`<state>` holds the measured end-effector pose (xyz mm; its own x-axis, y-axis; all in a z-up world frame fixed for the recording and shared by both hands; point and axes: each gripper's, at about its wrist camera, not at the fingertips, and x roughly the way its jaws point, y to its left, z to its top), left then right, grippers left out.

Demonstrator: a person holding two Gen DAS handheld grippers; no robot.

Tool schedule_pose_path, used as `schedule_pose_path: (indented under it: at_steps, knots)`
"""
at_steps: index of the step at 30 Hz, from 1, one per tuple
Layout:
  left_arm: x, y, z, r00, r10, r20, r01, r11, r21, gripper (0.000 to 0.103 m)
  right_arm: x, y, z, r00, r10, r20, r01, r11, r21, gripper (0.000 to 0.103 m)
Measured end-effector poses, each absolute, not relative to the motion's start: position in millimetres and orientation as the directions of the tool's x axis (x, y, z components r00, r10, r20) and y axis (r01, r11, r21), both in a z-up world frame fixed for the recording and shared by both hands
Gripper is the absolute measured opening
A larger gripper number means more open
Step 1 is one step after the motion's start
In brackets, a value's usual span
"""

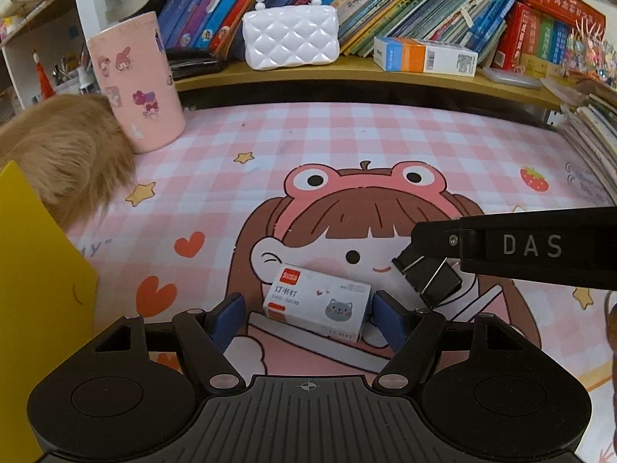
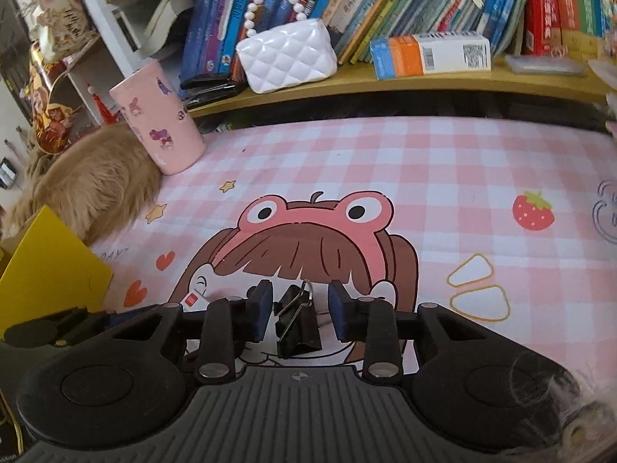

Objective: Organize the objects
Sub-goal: 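Grasp the white staple box with the left gripper while the right gripper grasps the black clip, then carry the white staple box and black clip over the yellow box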

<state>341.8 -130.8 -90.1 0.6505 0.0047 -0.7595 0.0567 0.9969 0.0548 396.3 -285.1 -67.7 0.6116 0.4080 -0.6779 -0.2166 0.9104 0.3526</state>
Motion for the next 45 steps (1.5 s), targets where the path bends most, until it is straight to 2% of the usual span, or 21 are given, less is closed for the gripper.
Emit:
schedule_pose_path:
  at_steps: [1, 2, 6, 15, 21, 28, 36, 45]
  knots:
    - [342.2, -130.3, -90.2, 0.652, -0.009, -0.758, 0.062, 0.997, 0.042, 0.062, 397.5, -286.4, -68.6, 0.608, 0.412, -0.679, -0.211, 0.908, 0.362, 0.024]
    - [342.0, -129.7, -89.7, 0.653, -0.03, -0.757, 0.072, 0.997, 0.023, 0.058, 398.1, -287.6, -69.2, 0.606, 0.417, -0.678, -0.207, 0.905, 0.372, 0.013]
    - [338.2, -132.3, -86.3, 0.657, -0.031, -0.753, 0.078, 0.997, 0.027, 0.057, 393.0, -288.8, -62.4, 0.628, 0.428, -0.65, -0.226, 0.9, 0.373, 0.002]
    - [306.8, -131.1, -57.4, 0.687, -0.079, -0.722, 0.072, 0.997, -0.041, 0.057, 365.6, -291.6, -41.5, 0.681, 0.371, -0.631, -0.245, 0.928, 0.282, 0.002]
    - [279.0, -125.2, -53.2, 0.661, -0.119, -0.741, 0.068, 0.993, -0.098, 0.057, 339.9, -294.7, -35.6, 0.662, 0.323, -0.677, -0.219, 0.946, 0.238, 0.002]
    - [236.9, -115.0, -39.0, 0.674, -0.151, -0.723, 0.073, 0.988, -0.138, 0.057, 295.3, -293.5, -26.2, 0.668, 0.312, -0.675, -0.22, 0.95, 0.221, 0.002]
    - [189.8, -98.6, -27.2, 0.689, -0.175, -0.704, 0.096, 0.984, -0.15, 0.057, 242.9, -276.4, -14.2, 0.687, 0.285, -0.668, -0.232, 0.958, 0.17, 0.002]
    - [143.5, -69.9, -34.1, 0.669, -0.175, -0.722, 0.11, 0.984, -0.137, 0.057, 188.8, -247.8, -21.6, 0.653, 0.264, -0.71, -0.227, 0.962, 0.15, 0.002]
